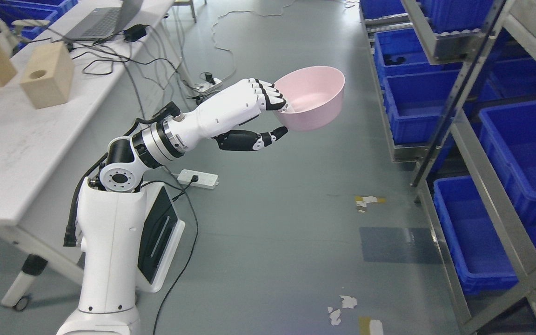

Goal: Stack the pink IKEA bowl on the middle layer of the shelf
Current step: 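Hold the pink bowl raised in the left hand while turning away, then move the held bowl over the other pink bowl on the tray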

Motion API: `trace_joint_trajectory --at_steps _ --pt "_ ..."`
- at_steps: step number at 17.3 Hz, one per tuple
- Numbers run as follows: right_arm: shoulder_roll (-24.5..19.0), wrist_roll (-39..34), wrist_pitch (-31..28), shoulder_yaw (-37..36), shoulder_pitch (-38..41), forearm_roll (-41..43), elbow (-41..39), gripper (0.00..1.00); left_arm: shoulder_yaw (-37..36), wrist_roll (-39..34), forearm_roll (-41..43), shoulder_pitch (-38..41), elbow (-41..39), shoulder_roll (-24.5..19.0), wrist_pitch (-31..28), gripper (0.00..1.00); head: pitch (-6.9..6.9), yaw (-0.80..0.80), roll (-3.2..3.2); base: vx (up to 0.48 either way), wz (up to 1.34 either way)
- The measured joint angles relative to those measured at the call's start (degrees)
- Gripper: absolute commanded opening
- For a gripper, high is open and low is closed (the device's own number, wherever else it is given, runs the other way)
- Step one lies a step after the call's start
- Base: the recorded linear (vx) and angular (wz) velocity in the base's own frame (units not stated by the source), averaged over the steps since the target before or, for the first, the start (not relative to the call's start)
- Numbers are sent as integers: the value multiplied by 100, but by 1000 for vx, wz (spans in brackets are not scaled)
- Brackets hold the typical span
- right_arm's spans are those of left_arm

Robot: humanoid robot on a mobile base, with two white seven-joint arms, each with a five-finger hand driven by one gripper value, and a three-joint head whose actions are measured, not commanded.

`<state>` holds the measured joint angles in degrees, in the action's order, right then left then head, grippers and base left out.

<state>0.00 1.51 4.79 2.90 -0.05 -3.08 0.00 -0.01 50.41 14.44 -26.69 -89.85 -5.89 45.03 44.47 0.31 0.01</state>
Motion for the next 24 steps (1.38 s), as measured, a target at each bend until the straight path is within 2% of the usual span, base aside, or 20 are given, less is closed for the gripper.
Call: trace_joint_trajectory --at_steps 6,10,12,19,24 --pt "0 5 0 0 8 0 0 100 -121 0 70 -161 11 5 0 5 0 0 0 96 -1370" --pt "0 40 0 0 10 0 1 100 -179 0 296 -564 37 -6 0 5 0 0 0 15 -1680" --pt "0 34 0 0 9 0 1 100 -140 4 584 -894 61 -101 -3 5 0 0 0 23 -1250" --pt "0 0 0 0 6 0 0 100 -69 14 1811 -1738 325 -638 -668 6 0 0 0 48 -735" --pt "0 -2 0 0 5 0 0 100 -464 24 2341 -2178 619 -832 -730 6 0 0 0 60 -469"
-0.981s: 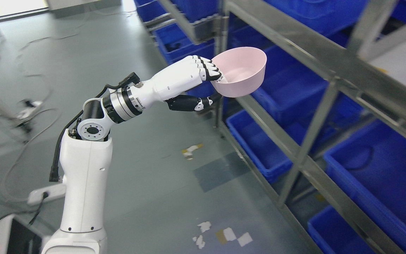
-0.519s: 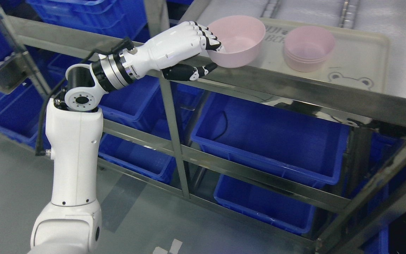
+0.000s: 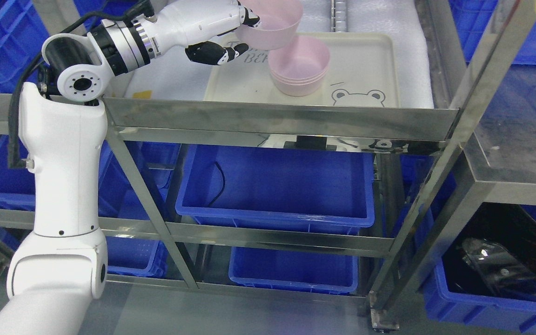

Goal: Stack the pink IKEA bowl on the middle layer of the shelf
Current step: 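Move the held bowl over the other pink bowl on the tray, then lower the bowl into the other pink bowl and open the left hand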

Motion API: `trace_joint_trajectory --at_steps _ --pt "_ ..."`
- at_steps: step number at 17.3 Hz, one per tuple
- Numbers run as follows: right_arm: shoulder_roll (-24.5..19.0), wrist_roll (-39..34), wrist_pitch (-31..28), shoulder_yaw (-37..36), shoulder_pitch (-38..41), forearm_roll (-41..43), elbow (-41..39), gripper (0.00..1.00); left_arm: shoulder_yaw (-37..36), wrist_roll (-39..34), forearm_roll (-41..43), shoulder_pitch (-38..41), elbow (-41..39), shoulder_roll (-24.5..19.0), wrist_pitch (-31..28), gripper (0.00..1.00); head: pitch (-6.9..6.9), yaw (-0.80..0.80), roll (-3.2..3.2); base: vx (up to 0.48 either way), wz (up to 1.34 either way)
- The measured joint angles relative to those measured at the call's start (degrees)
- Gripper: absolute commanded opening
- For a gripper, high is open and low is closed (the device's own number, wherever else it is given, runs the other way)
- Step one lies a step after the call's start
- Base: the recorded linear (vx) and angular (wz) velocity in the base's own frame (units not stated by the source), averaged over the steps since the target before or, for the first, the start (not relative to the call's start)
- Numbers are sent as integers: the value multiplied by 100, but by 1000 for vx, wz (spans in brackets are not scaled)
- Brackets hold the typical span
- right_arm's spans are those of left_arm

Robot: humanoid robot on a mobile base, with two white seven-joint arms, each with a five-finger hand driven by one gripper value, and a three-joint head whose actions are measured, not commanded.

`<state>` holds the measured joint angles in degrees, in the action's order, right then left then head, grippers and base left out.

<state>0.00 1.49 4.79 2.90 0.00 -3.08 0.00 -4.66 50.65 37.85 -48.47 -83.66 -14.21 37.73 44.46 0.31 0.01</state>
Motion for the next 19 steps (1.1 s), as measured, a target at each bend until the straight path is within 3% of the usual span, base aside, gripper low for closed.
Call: trace_joint_trajectory --at_steps 15,16,17,18,19 --pt "0 -4 0 0 0 0 0 100 -574 -1 629 -98 348 51 16 10 -1 0 0 12 -70" --pt "0 -4 0 0 0 0 0 100 -593 -1 632 -86 361 72 24 12 -1 0 0 0 0" --pt "0 -4 0 0 0 0 0 100 -604 -1 635 -72 370 85 27 21 -1 0 0 0 0" --pt "0 -4 0 0 0 0 0 100 -614 -1 637 -59 376 97 32 36 -1 0 0 0 0" --pt "0 -4 0 0 0 0 0 100 -622 -1 642 -49 382 108 37 43 -1 0 0 0 0"
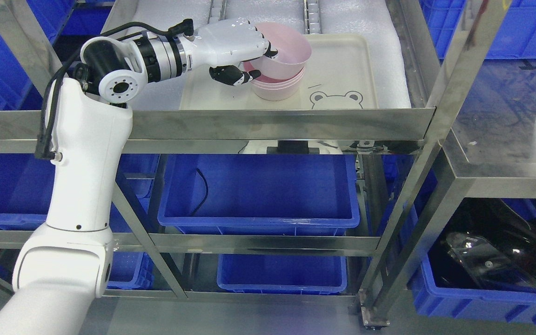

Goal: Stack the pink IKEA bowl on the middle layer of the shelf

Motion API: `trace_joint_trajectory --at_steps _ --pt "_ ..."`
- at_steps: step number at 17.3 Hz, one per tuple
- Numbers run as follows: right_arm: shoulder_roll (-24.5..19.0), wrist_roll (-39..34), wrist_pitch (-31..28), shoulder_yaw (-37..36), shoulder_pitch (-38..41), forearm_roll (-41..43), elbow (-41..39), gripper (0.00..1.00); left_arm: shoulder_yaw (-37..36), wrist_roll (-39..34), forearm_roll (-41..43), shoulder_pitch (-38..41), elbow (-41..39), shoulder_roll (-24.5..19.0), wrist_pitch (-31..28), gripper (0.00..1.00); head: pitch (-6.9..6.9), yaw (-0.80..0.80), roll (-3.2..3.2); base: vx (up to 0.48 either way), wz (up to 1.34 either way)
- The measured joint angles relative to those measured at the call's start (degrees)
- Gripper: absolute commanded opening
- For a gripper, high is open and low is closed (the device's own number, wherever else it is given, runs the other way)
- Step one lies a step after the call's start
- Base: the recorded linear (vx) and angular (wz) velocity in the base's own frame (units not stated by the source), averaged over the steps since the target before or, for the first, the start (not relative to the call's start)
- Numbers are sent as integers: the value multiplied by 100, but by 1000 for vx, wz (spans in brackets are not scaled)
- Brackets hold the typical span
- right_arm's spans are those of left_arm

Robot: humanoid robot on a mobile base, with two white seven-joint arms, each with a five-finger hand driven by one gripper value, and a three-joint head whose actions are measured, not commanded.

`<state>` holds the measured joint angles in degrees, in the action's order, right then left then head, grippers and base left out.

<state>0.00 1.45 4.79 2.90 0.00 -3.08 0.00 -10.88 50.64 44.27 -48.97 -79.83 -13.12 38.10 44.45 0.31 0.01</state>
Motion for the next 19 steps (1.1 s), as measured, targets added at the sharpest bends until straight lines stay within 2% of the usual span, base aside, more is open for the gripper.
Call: trace_joint_trajectory --at_steps 1,3,4,7,11,15,19 --pt "0 0 0 0 0 0 0 100 -7 0 8 6 7 5 3 49 0 0 0 0 0" --pt "0 0 0 0 0 0 0 100 -18 0 17 14 17 13 14 77 0 0 0 0 0" --pt "0 0 0 0 0 0 0 100 -9 0 19 14 21 14 14 86 0 0 0 0 0" --pt "0 -1 0 0 0 0 0 100 65 9 2 11 23 27 15 97 0 0 0 0 0" --pt "0 -7 0 0 0 0 0 100 283 59 -494 -5 22 41 12 100 0 0 0 0 0" --pt "0 -34 0 0 0 0 0 100 548 133 -2165 -13 6 71 -667 100 0 0 0 0 0" --pt "0 0 0 0 0 0 0 100 648 63 -3332 317 -196 466 -1129 100 0 0 0 0 -4"
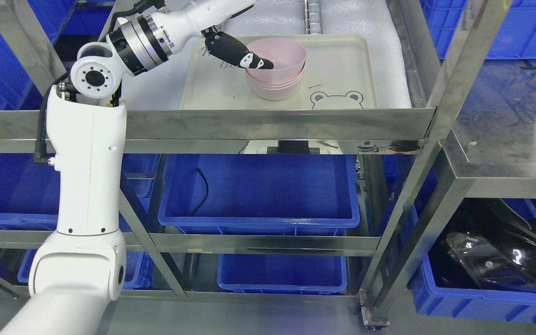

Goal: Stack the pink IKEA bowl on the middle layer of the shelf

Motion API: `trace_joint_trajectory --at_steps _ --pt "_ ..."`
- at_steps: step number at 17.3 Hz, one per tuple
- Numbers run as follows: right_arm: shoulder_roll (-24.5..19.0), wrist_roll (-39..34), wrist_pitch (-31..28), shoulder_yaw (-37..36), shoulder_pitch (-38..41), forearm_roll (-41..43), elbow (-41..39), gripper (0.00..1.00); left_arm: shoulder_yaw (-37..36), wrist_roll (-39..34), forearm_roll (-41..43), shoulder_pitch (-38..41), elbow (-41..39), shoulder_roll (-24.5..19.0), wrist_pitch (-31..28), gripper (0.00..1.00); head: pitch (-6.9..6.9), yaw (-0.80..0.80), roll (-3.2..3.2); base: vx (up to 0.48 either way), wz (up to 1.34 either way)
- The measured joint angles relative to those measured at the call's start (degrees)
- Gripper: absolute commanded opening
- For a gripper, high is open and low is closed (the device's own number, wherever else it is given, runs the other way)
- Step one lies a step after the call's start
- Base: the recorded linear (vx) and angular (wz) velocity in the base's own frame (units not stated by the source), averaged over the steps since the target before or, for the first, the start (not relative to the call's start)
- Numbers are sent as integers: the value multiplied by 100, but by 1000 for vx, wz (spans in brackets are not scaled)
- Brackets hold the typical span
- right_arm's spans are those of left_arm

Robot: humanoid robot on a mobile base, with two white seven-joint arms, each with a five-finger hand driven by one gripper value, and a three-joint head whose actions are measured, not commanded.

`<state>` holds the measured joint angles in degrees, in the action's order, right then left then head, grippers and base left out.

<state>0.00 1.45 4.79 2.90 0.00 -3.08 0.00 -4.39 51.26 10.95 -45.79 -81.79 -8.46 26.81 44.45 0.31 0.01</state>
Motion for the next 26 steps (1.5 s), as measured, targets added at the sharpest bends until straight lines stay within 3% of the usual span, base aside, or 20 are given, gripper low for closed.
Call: trace_joint_trajectory --at_steps 6,14,19,26 --pt "0 1 0 0 0 0 0 100 -965 -983 -553 1089 -299 381 -93 100 0 0 0 0 -3" --pt "0 1 0 0 0 0 0 100 -1994 -759 -293 3309 -433 647 983 100 0 0 0 0 0" --pt "0 2 0 0 1 0 0 100 -1600 -2426 -240 4261 -96 734 1066 100 0 0 0 0 0" --pt "0 2 0 0 0 0 0 100 -673 -3444 -797 4691 426 791 169 100 0 0 0 0 0"
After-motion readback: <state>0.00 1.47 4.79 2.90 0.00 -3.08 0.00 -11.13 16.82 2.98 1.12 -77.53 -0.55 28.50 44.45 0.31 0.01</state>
